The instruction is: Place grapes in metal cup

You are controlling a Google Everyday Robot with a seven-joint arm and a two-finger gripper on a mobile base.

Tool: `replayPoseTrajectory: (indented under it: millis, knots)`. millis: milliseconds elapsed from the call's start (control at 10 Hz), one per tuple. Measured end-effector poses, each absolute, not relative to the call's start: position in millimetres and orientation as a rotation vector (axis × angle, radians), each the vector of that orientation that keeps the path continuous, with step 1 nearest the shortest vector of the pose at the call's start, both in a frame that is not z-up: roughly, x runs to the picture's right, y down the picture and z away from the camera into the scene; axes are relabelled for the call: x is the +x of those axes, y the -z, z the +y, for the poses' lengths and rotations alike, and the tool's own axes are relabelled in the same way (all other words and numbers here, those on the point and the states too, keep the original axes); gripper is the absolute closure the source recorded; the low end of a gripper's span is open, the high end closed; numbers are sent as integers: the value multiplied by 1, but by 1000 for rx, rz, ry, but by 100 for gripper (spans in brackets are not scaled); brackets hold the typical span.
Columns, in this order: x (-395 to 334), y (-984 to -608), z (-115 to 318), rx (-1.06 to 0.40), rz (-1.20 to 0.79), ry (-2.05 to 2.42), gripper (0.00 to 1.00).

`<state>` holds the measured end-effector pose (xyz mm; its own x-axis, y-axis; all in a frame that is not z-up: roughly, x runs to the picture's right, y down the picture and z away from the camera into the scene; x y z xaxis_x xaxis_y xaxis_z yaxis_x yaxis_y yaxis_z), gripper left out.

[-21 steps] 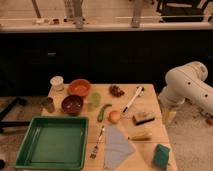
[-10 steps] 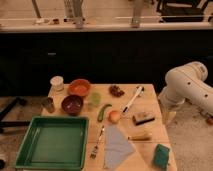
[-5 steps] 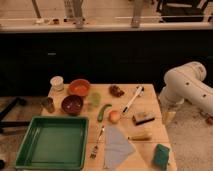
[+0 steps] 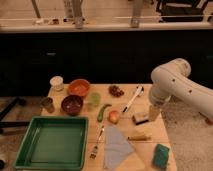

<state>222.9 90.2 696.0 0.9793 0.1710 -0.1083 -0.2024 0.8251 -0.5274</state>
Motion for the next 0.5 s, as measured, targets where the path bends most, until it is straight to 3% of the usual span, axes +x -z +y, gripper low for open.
replayPoseTrajectory:
  millis: [500]
  knots:
    - [172, -730, 64, -552, 50, -307, 20]
